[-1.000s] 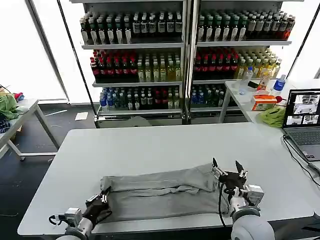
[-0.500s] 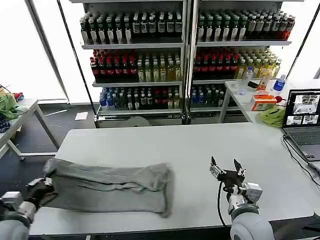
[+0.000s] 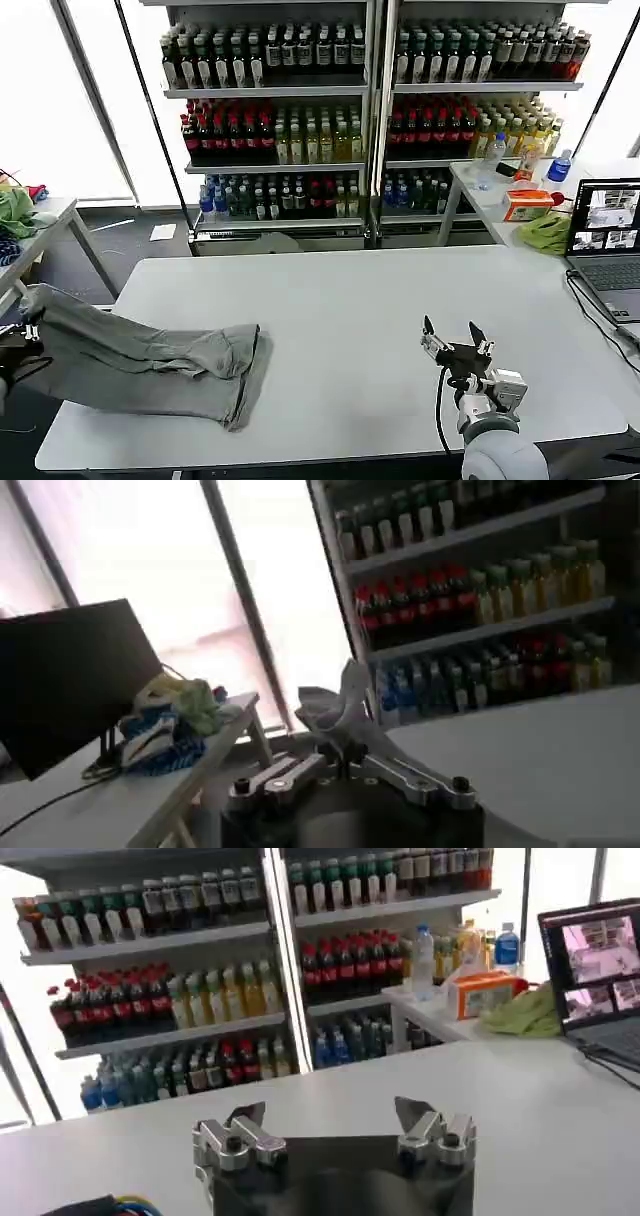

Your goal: Fold and organize the clothes.

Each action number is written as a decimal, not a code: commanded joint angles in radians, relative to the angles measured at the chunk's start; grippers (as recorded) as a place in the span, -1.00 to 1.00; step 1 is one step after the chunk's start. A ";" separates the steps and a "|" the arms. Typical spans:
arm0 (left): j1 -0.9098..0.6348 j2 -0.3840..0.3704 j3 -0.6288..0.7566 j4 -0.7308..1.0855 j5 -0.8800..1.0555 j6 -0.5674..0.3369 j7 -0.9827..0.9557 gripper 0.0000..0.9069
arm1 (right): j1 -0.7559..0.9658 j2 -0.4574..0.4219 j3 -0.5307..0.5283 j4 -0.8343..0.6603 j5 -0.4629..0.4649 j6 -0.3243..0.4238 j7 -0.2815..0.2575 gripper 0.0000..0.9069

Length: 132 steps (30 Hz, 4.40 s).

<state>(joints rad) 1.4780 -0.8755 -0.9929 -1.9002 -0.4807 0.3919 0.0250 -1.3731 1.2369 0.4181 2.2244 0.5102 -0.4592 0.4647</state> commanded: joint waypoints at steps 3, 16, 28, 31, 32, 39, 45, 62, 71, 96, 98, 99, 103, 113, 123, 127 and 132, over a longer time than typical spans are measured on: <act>-0.015 -0.144 0.366 -0.158 0.220 -0.006 0.008 -1.00 | -0.037 0.009 0.011 0.010 -0.007 0.002 0.000 1.00; -0.096 -0.147 0.534 -0.145 0.221 0.046 0.004 -1.00 | -0.059 0.024 0.018 0.012 -0.029 0.003 0.002 1.00; -0.121 -0.228 0.632 -0.151 0.240 0.053 0.003 -1.00 | -0.089 0.031 0.025 0.015 -0.041 0.014 0.002 1.00; -0.122 -0.237 0.638 -0.118 0.249 0.048 0.013 -1.00 | -0.089 0.031 0.024 0.011 -0.041 0.018 0.002 1.00; -0.124 -0.241 0.637 -0.104 0.245 0.046 0.012 -1.00 | -0.089 0.032 0.023 0.012 -0.041 0.018 0.002 1.00; -0.137 -0.280 0.636 -0.046 0.205 -0.003 -0.003 1.00 | -0.084 0.035 0.014 0.005 -0.045 0.018 0.001 1.00; -0.148 -0.317 0.645 -0.027 0.160 0.000 -0.003 1.00 | -0.080 0.032 0.012 0.011 -0.047 0.015 0.001 1.00; -0.071 -0.287 0.566 -0.379 1.015 -0.829 0.040 1.00 | -0.063 0.032 -0.009 -0.019 -0.063 0.022 -0.001 1.00; -0.128 -0.161 0.369 -0.228 -0.242 0.016 -0.070 1.00 | -0.041 0.009 -0.023 -0.007 -0.054 0.017 -0.004 1.00; -0.085 -0.139 0.276 0.027 -0.210 0.017 -0.030 1.00 | -0.052 0.005 -0.019 0.006 -0.048 0.017 -0.003 1.00; -0.077 -0.139 0.281 0.028 -0.208 0.023 -0.023 1.00 | -0.054 0.005 -0.016 0.009 -0.048 0.017 -0.003 1.00; -0.075 -0.140 0.283 0.030 -0.206 0.026 -0.021 1.00 | -0.057 0.005 -0.014 0.011 -0.048 0.018 -0.003 1.00; -0.084 -0.139 0.282 0.059 -0.205 0.026 -0.018 1.00 | -0.068 0.003 -0.009 0.018 -0.048 0.020 -0.003 1.00; -0.069 -0.145 0.292 0.070 -0.190 0.047 -0.005 1.00 | -0.073 0.002 -0.004 0.032 -0.048 0.017 -0.002 1.00; -0.063 -0.154 0.295 0.083 -0.183 0.055 0.001 1.00 | -0.074 -0.001 -0.002 0.035 -0.047 0.017 -0.003 1.00; -0.055 -0.156 0.296 0.079 -0.183 0.067 0.004 0.58 | -0.074 0.000 -0.002 0.035 -0.047 0.018 -0.003 1.00; -0.056 -0.163 0.298 0.083 -0.181 0.073 0.005 0.07 | -0.072 0.000 -0.004 0.033 -0.046 0.019 -0.003 1.00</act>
<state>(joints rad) 1.4212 -1.0348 -0.6964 -1.8265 -0.6654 0.4538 0.0289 -1.4448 1.2365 0.4143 2.2590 0.4637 -0.4410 0.4621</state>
